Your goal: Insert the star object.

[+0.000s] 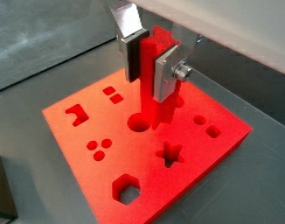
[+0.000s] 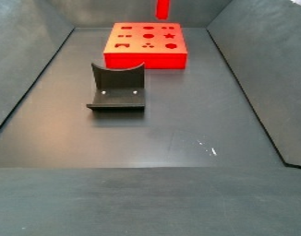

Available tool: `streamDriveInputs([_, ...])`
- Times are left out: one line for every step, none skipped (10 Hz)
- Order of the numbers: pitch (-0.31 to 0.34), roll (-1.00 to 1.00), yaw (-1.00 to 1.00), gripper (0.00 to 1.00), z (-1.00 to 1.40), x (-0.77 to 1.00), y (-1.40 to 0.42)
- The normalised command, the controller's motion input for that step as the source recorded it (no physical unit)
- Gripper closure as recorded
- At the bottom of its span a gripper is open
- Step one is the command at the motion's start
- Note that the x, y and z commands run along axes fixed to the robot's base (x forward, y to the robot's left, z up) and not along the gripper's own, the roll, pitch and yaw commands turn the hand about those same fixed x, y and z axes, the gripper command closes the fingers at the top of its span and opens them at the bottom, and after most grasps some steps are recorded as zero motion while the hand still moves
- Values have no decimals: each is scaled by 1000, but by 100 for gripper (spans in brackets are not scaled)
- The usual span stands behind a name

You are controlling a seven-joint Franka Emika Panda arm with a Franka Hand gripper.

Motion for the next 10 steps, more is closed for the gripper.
streamDriveInputs([101,171,0,100,-437,-220,0])
streamDriveInputs([71,126,0,100,-463,-169,-29])
streamDriveInputs([31,79,0,100,-440,-149,-9])
streamDriveInputs([0,44,-31,100,-354,-43,-43])
streamDriveInputs([0,14,-129,100,-291,0,-23])
streamDriveInputs([0,0,-83,100,-257,40,0])
streamDriveInputs([0,63,0,100,-280,0,0])
streamDriveInputs([13,136,0,100,-300,0,0])
streamDriveInputs([6,124,0,100,-274,0,0])
streamDriveInputs([0,107,0,100,-286,20,0])
